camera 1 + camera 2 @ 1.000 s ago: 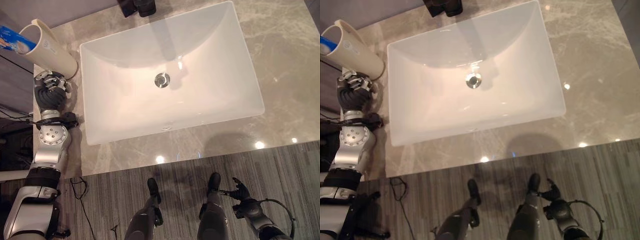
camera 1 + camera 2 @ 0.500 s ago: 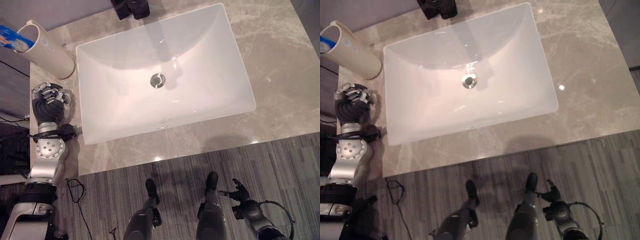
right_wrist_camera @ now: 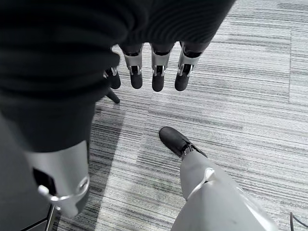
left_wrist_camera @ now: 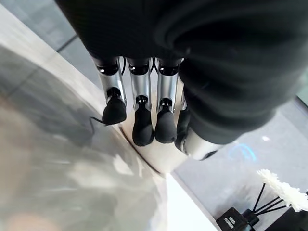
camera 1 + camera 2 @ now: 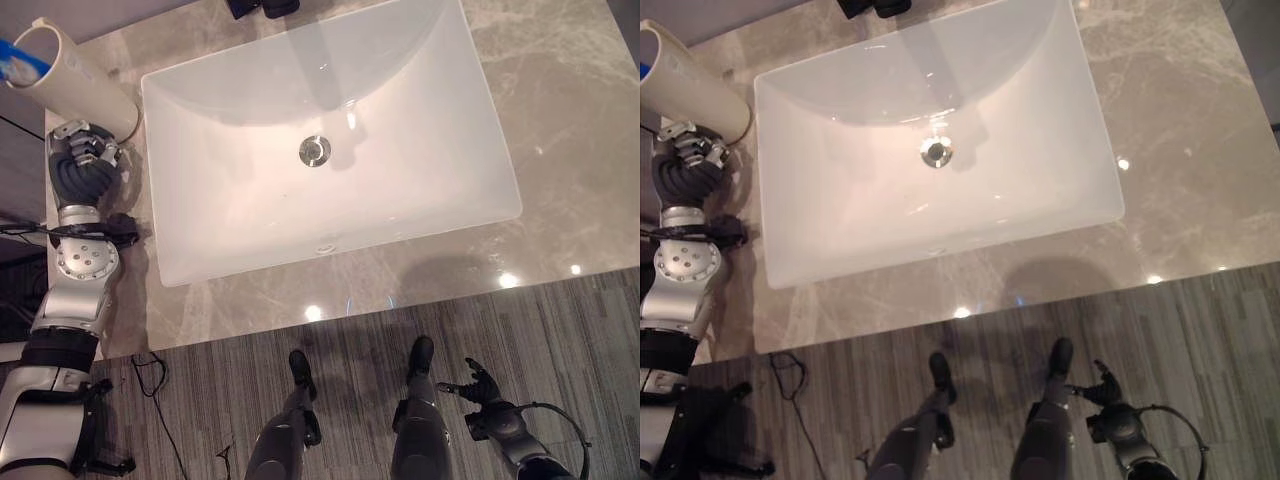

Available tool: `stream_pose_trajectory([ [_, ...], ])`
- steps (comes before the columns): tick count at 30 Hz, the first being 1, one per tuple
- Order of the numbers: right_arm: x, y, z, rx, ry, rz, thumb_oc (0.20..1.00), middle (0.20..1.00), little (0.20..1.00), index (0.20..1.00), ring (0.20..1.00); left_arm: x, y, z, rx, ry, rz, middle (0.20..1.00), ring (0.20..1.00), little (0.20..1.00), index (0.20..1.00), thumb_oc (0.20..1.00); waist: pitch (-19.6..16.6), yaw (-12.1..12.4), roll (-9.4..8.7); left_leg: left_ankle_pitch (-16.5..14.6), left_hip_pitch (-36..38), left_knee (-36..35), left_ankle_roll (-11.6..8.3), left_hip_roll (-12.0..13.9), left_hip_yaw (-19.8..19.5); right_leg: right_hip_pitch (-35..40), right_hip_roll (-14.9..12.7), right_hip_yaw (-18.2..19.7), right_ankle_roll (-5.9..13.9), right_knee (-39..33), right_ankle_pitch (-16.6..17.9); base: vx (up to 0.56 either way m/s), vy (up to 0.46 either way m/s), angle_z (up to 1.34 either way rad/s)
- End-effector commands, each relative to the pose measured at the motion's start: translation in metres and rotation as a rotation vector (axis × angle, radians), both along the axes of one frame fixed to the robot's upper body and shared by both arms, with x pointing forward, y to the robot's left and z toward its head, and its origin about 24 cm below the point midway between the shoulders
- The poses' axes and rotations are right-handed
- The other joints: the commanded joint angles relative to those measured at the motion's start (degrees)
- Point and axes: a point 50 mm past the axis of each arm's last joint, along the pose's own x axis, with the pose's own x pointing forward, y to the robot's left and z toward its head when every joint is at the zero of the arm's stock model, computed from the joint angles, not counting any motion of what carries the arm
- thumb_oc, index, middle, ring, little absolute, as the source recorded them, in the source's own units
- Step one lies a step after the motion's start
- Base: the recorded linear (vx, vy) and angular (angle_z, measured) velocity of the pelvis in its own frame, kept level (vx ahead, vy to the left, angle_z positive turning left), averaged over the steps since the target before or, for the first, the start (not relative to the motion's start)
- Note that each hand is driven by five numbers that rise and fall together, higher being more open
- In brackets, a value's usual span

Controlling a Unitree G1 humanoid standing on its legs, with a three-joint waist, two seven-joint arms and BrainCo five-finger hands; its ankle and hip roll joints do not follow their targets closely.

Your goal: Put brush and paste in cup on sink, flatten towel.

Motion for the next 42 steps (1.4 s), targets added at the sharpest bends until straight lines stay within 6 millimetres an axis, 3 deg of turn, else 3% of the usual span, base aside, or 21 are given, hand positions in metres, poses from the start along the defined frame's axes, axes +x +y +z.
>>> stream_pose_trajectory([
  [1, 0.013, -0.005, 0.014, 0.006, -0.079, 0.001, 1.0, 1.0, 1.0, 1.0, 1.0, -0.003, 0.022, 0.042, 0.038, -0.101, 0.099, 0.2, 0.2, 0.2, 0.2, 0.2, 3.4, -0.5, 2.05, -0.9, -1.0, 0.2, 1.47, -4.6, -6.6, 5.7, 0.1, 2.7, 4.38, 0.7, -1.3, 0.0, 0.0, 0.0],
  [9, 0.022, 0.003, 0.021, 0.023, -0.129, 0.043, 1.0, 1.0, 1.0, 1.0, 1.0, -0.001, 0.036, 0.063, 0.09, -0.097, 0.189, 0.2, 0.2, 0.2, 0.2, 0.2, 4.2, -1.1, 1.73, -0.8, -1.9, 0.2, 1.48, -4.4, -5.6, 4.1, 0.4, 4.2, 4.67, 0.4, -0.5, 0.01, 0.007, -0.05],
  [14, 0.025, 0.003, 0.025, 0.01, -0.14, 0.07, 1.0, 1.0, 1.0, 1.0, 1.0, -0.003, 0.046, 0.083, 0.151, -0.093, 0.28, 0.2, 0.2, 0.2, 0.2, 0.2, 4.4, -1.8, 0.25, -0.6, -3.2, 0.2, 1.2, -3.6, -5.1, 2.6, 1.0, 5.0, 5.05, -0.1, 0.5, 0.0, 0.008, -0.06],
  [22, 0.022, 0.003, 0.023, 0.023, -0.141, 0.06, 1.0, 1.0, 1.0, 1.0, 1.0, 0.006, 0.036, 0.106, 0.166, -0.133, 0.287, 0.2, 0.2, 0.2, 0.2, 0.2, 4.3, -2.6, -1.77, -0.1, -4.8, 0.2, 0.97, -2.7, -5.8, 1.4, 1.7, 4.7, 4.97, -0.1, 0.5, 0.0, -0.006, -0.03],
  [25, 0.017, 0.007, 0.016, 0.035, -0.109, 0.058, 1.0, 1.0, 1.0, 1.0, 1.0, 0.009, 0.022, 0.101, 0.165, -0.161, 0.227, 0.2, 0.2, 0.2, 0.2, 0.2, 4.1, -2.4, -2.25, -0.2, -4.5, 0.2, 1.04, -2.7, -6.3, 1.9, 1.9, 4.4, 4.76, -0.1, 0.0, 0.0, 0.0, 0.0],
  [28, 0.012, 0.014, 0.009, 0.054, -0.084, 0.064, 1.0, 1.0, 1.0, 1.0, 1.0, 0.007, 0.007, 0.081, 0.131, -0.194, 0.14, 0.2, 0.2, 0.2, 0.2, 0.2, 4.1, -1.8, -2.74, -0.6, -3.2, 0.2, 1.28, -2.8, -6.5, 3.4, 2.0, 4.1, 4.3, 0.6, -0.9, 0.01, 0.015, 0.01],
  [29, 0.01, 0.018, 0.005, 0.066, -0.072, 0.064, 1.0, 1.0, 1.0, 1.0, 1.0, 0.003, 0.002, 0.062, 0.078, -0.2, 0.092, 0.2, 0.2, 0.2, 0.2, 0.2, 3.9, -1.5, -2.95, -1.1, -2.0, 0.2, 1.54, -2.9, -6.4, 4.0, 1.7, 4.2, 4.09, 1.9, -1.5, 0.03, 0.036, 0.05],
  [33, 0.008, 0.022, 0.002, 0.078, -0.064, 0.059, 1.0, 1.0, 1.0, 1.0, 1.0, -0.004, -0.003, 0.045, 0.018, -0.22, 0.041, 0.2, 0.2, 0.2, 0.2, 0.2, 3.7, -1.1, -3.12, -1.5, -0.5, 0.2, 1.78, -3.0, -6.3, 4.7, 1.5, 4.5, 3.82, 3.1, -2.2, 0.02, 0.027, 0.0],
  [35, 0.006, 0.026, -0.001, 0.096, -0.059, 0.044, 1.0, 1.0, 1.0, 1.0, 1.0, -0.014, -0.007, 0.019, -0.065, -0.216, -0.011, 0.2, 0.2, 0.2, 0.2, 0.2, 3.7, -0.5, -3.38, -1.9, 1.2, 0.2, 2.12, -3.1, -6.3, 5.8, 1.3, 4.2, 3.54, 4.7, -3.2, 0.03, 0.06, -0.02],
  [37, 0.0, 0.031, -0.007, 0.119, -0.038, 0.018, 1.0, 1.0, 1.0, 1.0, 1.0, -0.033, -0.014, -0.022, -0.198, -0.192, -0.078, 0.2, 0.2, 0.2, 0.2, 0.2, 3.2, 0.7, -4.29, -3.1, 5.2, 0.2, 3.09, -3.7, -6.5, 8.1, 0.6, 3.9, 3.07, 8.1, -5.2, 0.07, 0.117, -0.01],
  [42, -0.017, 0.031, -0.02, 0.138, 0.038, -0.025, 1.0, 1.0, 1.0, 1.0, 1.0, -0.061, -0.026, -0.063, -0.301, -0.133, -0.162, 0.2, 0.2, 0.2, 0.2, 0.2, 0.4, 2.4, -5.58, -6.2, 13.0, 0.2, 5.56, -5.4, -7.1, 11.5, -1.7, 3.9, 3.38, 15.8, -6.0, 0.08, 0.126, 0.1],
])
